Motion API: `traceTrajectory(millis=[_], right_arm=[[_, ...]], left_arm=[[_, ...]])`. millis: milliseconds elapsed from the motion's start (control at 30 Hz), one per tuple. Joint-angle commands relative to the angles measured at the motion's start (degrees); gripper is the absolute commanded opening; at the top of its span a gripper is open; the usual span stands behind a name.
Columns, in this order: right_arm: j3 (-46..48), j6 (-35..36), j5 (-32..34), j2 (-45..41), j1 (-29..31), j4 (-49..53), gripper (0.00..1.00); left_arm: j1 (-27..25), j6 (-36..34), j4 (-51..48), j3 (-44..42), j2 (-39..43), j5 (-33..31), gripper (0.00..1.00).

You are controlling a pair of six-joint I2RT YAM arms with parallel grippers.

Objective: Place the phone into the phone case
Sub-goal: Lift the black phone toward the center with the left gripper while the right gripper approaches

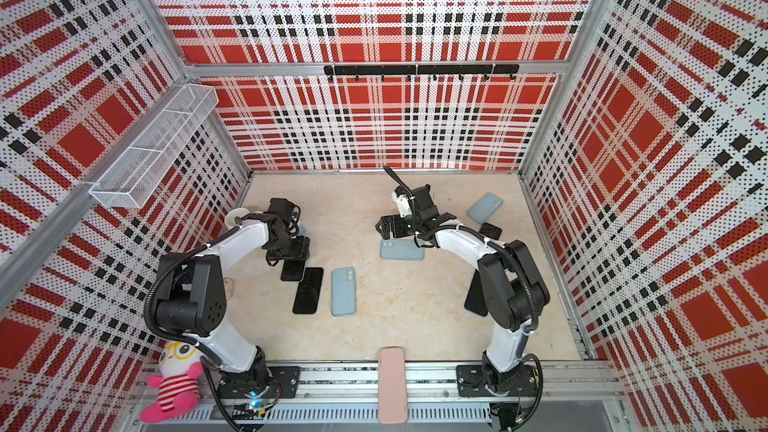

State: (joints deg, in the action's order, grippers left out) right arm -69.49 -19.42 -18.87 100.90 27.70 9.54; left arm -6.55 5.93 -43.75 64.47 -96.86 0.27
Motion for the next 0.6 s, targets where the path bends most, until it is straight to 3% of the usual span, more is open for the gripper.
traceTrajectory(millis=[0, 100, 200, 333, 467, 567], right_arm=[[1.27, 1.56, -3.36, -3.82, -0.53, -2.12, 1.0], [3.3, 8.97, -6.87, -7.53, -0.43, 0.85, 0.96], [8.28, 12.65, -4.48, -12.94, -0.55, 2.0, 0.96], [21.13, 6.64, -7.25, -19.67, -0.47, -12.76, 0.97], [28.82, 2.34, -10.91, -22.77, 0.4, -26.95, 0.95], [31.59, -0.7, -13.19, -21.19, 2.86, -38.2, 0.93]], left_arm=[[-1.59, 2.56, 2.95, 3.2, 2.48, 4.64, 0.76], [-2.67, 8.63, 9.11, 1.75, 5.38, 10.09, 0.75], [-4.3, 16.46, 18.62, -2.83, 9.36, 16.22, 0.68], [-5.43, 30.55, 32.91, -8.64, 13.49, 24.4, 0.54], [-9.03, 45.44, 44.71, -11.27, 15.56, 25.64, 0.33], [-12.61, 57.31, 54.9, -15.1, 16.48, 24.71, 0.23]])
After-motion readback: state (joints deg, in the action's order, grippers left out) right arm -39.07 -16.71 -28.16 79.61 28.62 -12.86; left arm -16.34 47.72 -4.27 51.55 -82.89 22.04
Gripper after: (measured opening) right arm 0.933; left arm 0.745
